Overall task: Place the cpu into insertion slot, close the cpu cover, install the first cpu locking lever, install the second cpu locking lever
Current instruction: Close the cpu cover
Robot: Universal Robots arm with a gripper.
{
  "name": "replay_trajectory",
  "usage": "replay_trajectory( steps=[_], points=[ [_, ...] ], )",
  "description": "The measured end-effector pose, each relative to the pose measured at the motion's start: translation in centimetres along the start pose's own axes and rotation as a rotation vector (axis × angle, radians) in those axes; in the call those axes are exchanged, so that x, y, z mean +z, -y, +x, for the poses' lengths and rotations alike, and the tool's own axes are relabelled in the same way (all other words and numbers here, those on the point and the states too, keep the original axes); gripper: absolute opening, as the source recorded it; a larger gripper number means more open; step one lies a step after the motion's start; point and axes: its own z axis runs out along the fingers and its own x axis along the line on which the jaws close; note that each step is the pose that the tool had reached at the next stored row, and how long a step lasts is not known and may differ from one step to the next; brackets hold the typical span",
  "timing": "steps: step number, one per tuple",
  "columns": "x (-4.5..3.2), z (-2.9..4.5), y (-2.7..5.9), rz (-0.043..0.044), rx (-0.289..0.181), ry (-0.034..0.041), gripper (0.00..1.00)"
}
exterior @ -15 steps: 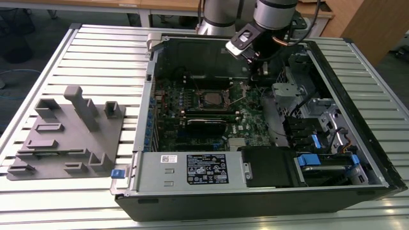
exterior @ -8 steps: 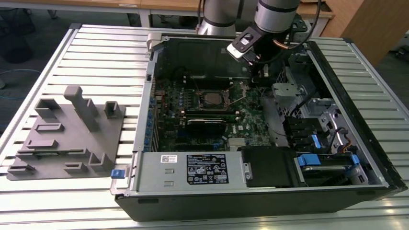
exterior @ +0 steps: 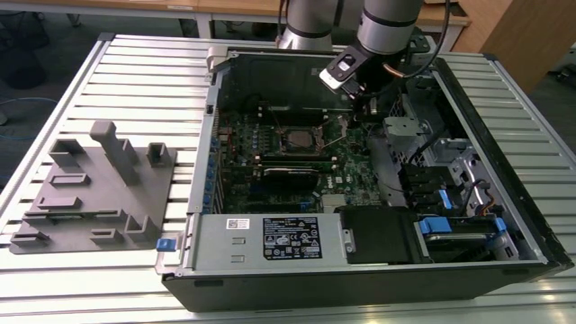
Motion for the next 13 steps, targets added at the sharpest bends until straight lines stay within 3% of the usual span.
replay_trajectory(
  steps=[4,8,13],
  points=[
    [0.71,0.00,0.02,0.0000,0.000,0.0001,0.10],
    [0.80,0.00,0.05,0.0000,0.000,0.0001,0.10],
    [0.80,-0.01,1.00,-0.0002,0.000,0.0007,0.10]
  ],
)
